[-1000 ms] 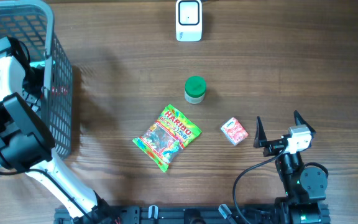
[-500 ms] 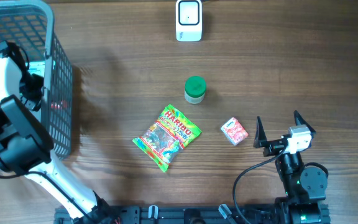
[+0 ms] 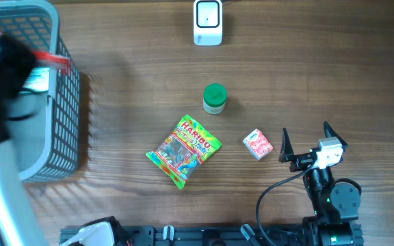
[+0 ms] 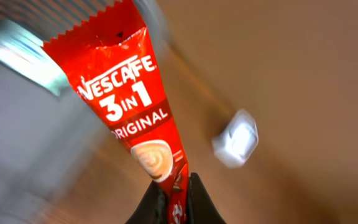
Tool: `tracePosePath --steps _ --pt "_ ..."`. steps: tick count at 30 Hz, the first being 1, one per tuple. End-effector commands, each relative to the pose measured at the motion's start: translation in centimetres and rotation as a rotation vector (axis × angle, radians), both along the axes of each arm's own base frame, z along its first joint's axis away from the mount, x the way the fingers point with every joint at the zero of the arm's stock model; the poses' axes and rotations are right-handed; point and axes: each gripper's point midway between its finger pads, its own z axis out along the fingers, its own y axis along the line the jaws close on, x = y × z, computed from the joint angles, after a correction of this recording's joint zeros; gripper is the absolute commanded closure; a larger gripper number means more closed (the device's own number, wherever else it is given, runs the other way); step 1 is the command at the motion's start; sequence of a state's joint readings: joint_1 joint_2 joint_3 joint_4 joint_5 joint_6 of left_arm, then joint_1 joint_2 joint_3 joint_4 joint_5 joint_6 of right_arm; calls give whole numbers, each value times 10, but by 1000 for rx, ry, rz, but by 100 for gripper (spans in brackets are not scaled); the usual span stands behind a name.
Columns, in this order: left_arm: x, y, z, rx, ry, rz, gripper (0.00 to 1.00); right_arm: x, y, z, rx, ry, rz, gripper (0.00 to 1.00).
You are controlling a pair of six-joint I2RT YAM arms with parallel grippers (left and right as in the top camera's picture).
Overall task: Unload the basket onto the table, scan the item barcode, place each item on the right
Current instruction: 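Grasp the red Nescafe 3in1 stick in the basket with the left gripper, then place the Nescafe stick on the table left of the bag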
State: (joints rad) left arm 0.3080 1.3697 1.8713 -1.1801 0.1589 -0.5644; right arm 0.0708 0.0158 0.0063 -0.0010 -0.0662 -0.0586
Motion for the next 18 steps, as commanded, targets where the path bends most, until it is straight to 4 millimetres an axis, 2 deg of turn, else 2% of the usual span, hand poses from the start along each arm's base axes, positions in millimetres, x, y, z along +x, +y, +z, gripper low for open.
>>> tracePosePath --steps 1,3,5,6,8,9,13,15,17,18 --pt "8 -104 -63 182 231 -295 96 0 -1 1 -17 -6 -8 0" --pt "7 -123 -94 311 314 -299 96 0 -1 1 -17 -6 -8 0" --pt "7 -143 -133 376 389 -328 96 0 -1 1 -17 -6 -8 0" --pt "7 -154 -159 392 430 -362 96 0 -1 1 -17 -6 -8 0" --pt "8 -164 -203 413 492 -395 96 0 -1 1 -17 -6 -8 0" --pt "8 -166 -233 421 530 -404 96 0 -1 1 -17 -6 -8 0" --pt "-2 -156 -321 452 650 -418 96 0 -1 1 -17 -6 -8 0" --pt "-11 -148 -350 468 703 -430 96 0 -1 1 -17 -6 -8 0" --pt "-14 -139 -363 477 730 -411 96 0 -1 1 -17 -6 -8 0" --pt "-12 -136 -363 490 728 -405 88 0 -1 1 -17 -6 -8 0"
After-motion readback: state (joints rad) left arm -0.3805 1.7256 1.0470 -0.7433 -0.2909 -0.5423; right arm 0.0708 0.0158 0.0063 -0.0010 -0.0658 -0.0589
